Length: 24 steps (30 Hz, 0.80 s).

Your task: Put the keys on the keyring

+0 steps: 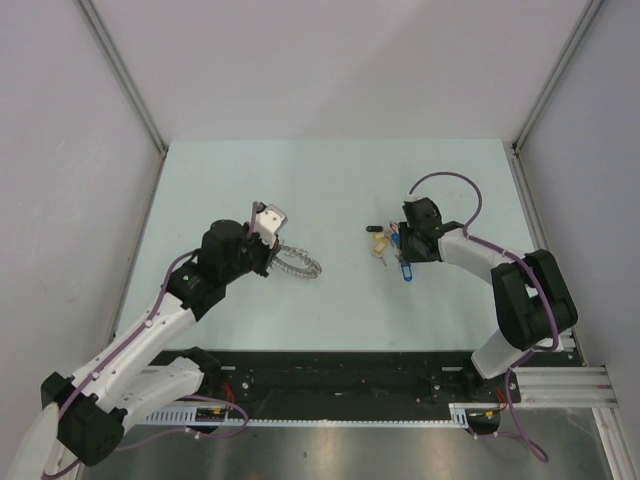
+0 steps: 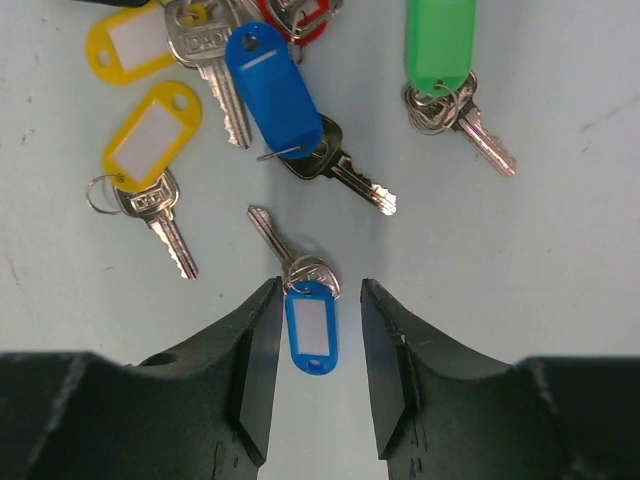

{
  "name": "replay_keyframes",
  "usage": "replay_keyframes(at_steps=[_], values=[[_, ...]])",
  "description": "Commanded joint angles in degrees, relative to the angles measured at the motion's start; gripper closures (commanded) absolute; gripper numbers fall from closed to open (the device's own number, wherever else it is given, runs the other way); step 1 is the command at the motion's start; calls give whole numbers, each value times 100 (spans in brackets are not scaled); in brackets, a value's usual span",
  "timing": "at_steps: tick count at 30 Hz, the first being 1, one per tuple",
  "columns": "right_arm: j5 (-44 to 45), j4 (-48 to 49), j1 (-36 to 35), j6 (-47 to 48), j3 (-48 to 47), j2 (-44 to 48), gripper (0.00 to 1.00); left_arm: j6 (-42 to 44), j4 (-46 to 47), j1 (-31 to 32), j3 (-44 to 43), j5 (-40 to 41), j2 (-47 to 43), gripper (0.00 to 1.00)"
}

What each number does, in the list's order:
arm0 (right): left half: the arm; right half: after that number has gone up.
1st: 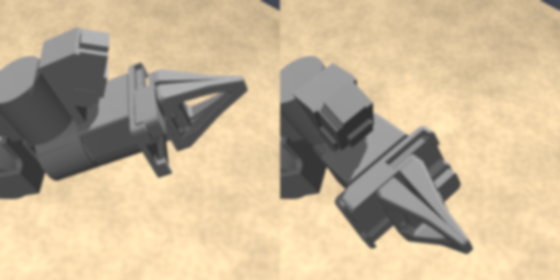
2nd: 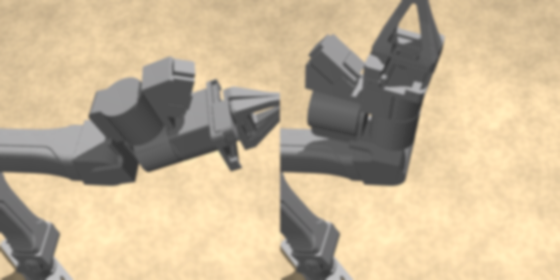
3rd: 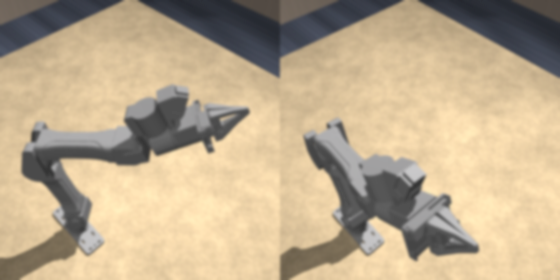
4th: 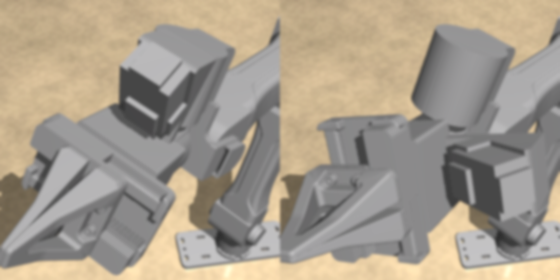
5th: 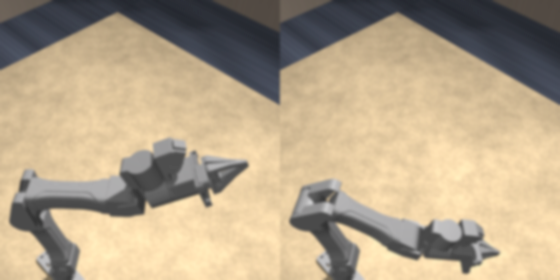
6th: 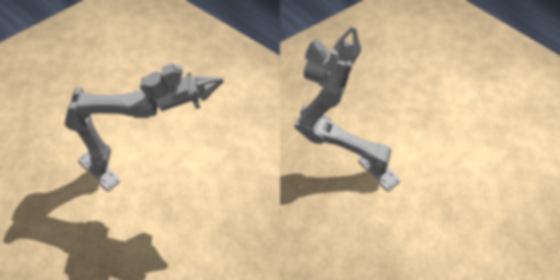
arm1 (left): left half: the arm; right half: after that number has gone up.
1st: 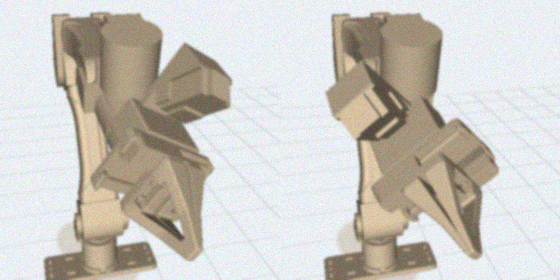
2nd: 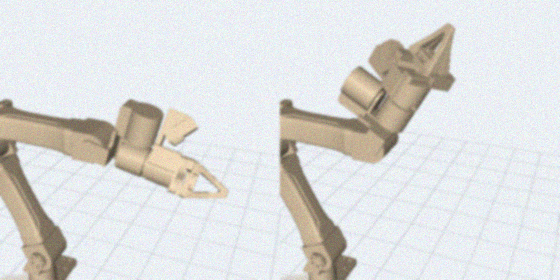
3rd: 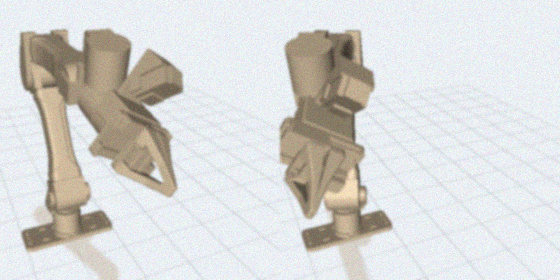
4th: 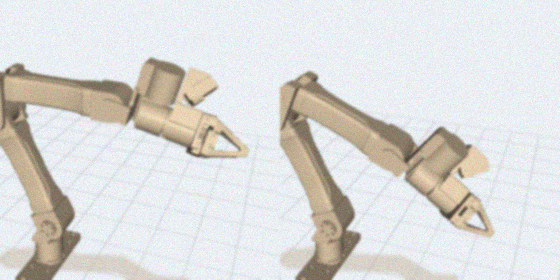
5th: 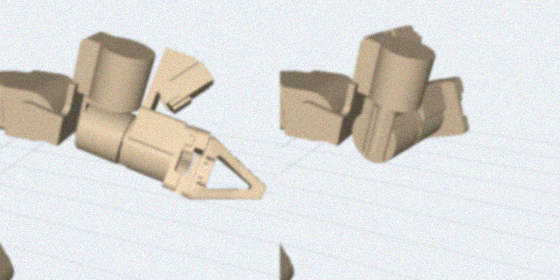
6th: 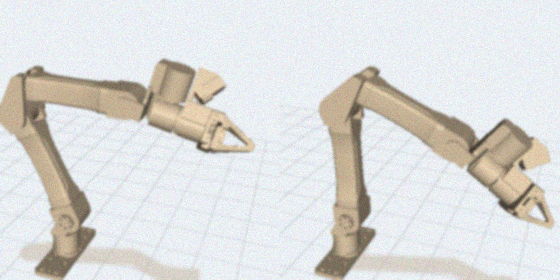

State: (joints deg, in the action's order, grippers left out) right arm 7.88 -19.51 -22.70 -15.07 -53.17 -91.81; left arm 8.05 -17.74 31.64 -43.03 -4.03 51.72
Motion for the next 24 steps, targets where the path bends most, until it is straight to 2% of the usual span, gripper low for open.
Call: replay_keyframes(at_steps=[1, 11, 17, 22, 24], values=[[-154, -211, 143, -110, -203, -91, 58, 100, 332, 35, -22, 113, -163, 100], [-883, -466, 117, -207, -159, -206, 55, 117, 341, 62, -4, 113, -198, 100], [-1227, -379, -375, -461, -141, -258, 55, 126, 341, 88, -4, 113, -198, 100], [-1701, 131, -893, -673, -150, -66, 55, 126, 341, 97, -4, 131, -198, 100], [-1484, 140, -1061, -638, -194, 31, 55, 126, 350, 106, -4, 131, -189, 100]])
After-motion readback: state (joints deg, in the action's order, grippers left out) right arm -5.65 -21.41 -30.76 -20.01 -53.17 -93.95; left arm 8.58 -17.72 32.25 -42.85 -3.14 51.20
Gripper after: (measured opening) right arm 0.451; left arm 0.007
